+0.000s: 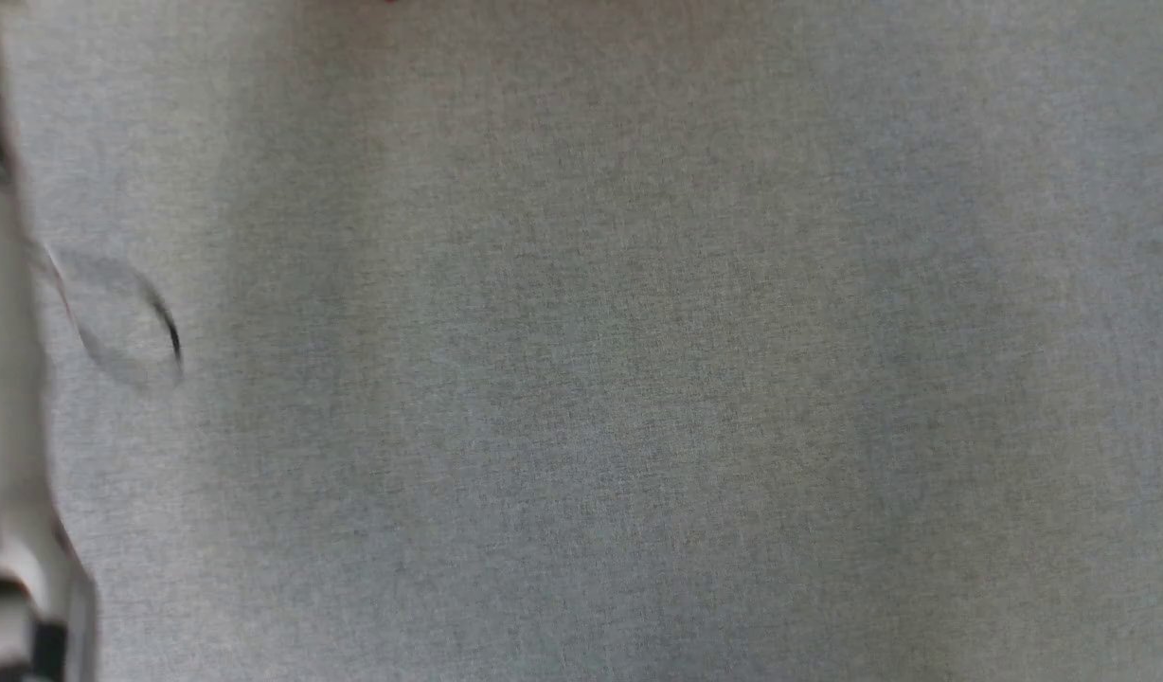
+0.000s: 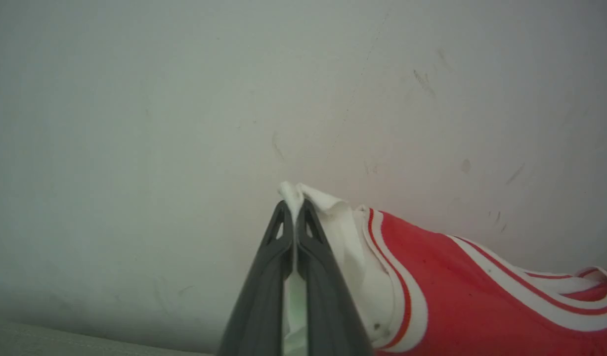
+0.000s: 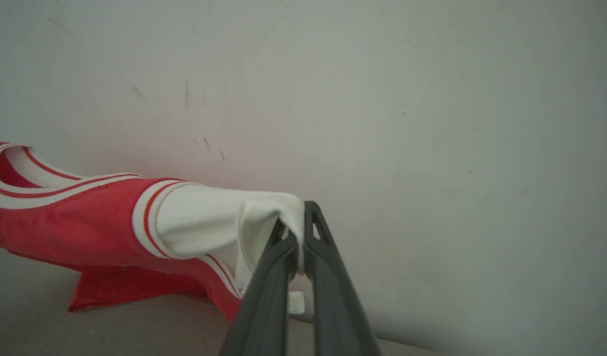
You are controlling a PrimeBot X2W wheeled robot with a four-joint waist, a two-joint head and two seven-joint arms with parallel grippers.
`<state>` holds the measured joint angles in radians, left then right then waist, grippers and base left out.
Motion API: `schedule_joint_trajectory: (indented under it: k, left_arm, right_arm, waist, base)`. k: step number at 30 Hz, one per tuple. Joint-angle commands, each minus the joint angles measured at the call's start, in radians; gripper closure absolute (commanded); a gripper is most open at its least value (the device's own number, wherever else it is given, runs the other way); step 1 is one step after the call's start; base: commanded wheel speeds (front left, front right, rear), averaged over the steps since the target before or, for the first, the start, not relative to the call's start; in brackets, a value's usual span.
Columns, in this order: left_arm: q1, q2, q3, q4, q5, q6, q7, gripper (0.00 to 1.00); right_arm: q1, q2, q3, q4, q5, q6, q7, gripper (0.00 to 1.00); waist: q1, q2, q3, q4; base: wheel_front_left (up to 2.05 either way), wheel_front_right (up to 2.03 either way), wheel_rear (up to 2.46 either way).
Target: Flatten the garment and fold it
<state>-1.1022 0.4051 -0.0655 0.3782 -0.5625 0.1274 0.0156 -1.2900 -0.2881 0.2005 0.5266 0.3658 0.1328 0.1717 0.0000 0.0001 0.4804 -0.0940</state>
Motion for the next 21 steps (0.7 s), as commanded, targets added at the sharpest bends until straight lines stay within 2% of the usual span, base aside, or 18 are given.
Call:
schedule_joint_trajectory:
  k: [1,5,10,16,21]
  left_arm:
    - [0.065,-0.005,-0.006,0.002,-0.008,-0.012,0.01,1.0]
    - [0.283,-0.009,-0.034,-0.036,-0.039,-0.039,0.067,1.0]
    - [0.589,-0.029,-0.047,-0.132,-0.111,-0.047,0.146,1.0]
    - [0.941,-0.052,-0.037,-0.299,-0.201,-0.005,0.237,1.0]
    - [1.146,-0.066,-0.023,-0.397,-0.249,0.04,0.28,1.0]
  right_arm:
    - [0.055,-0.004,0.015,-0.006,0.031,-0.002,-0.013,1.0]
    - [0.239,-0.023,0.08,-0.055,0.129,-0.002,-0.001,1.0]
    - [0.486,-0.065,0.107,-0.154,0.215,-0.002,0.033,1.0]
    - [0.795,-0.101,0.046,-0.294,0.221,-0.002,0.097,1.0]
    - [1.019,-0.072,-0.048,-0.408,0.162,-0.002,0.175,1.0]
  waist:
    - [0.0,-0.0001,-0.023,0.008]
    - [0.0,-0.0001,-0.075,0.017]
    - [0.0,-0.0001,-0.17,0.03]
    - [0.0,-0.0001,-0.266,0.039]
    - [0.0,-0.0001,-0.314,0.045]
  base:
    - [0.0,0.0,0.0]
    - [0.0,0.0,0.0]
    - [0.0,0.0,0.0]
    - [0.0,0.0,0.0]
    - [0.0,0.0,0.0]
